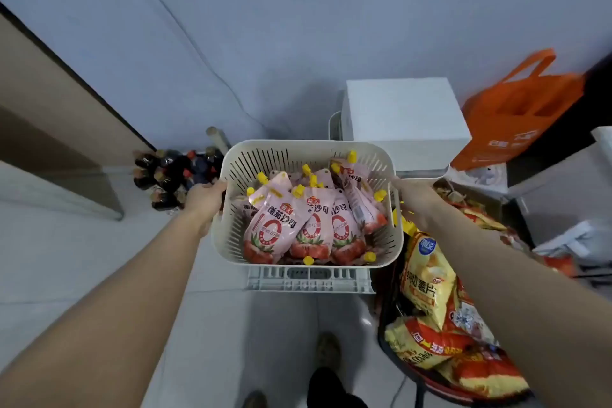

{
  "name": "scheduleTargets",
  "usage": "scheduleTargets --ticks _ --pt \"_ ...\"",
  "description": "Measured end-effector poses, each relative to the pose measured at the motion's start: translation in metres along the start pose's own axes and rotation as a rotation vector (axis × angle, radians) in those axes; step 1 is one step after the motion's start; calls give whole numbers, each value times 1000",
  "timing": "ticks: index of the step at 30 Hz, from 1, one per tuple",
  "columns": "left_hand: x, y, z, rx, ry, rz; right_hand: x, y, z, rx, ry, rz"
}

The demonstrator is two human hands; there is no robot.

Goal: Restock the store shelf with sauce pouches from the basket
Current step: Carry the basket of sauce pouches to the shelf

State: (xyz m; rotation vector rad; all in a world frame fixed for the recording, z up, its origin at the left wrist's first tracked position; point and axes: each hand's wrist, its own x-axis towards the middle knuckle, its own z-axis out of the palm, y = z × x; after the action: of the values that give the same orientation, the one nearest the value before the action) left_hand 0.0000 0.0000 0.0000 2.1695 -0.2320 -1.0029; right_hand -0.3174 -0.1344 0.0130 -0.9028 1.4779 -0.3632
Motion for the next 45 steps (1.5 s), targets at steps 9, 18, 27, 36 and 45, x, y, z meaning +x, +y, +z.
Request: scheduleTargets --ticks 9,18,27,36,45 --pt "29 -8 10 -207 -28 -152 39 15 2 129 30 112" --pt "46 -14 15 -180 -57 -194 49 24 5 178 48 146" --pt "13 -29 -14 -264 -93 -315 15 24 7 107 91 78" --pt "-60 -54 -107 -333 -53 -401 -80 18 50 91 49 62" --pt "-144 -134 -245 -467 106 -495 -193 37 140 16 -85 -4"
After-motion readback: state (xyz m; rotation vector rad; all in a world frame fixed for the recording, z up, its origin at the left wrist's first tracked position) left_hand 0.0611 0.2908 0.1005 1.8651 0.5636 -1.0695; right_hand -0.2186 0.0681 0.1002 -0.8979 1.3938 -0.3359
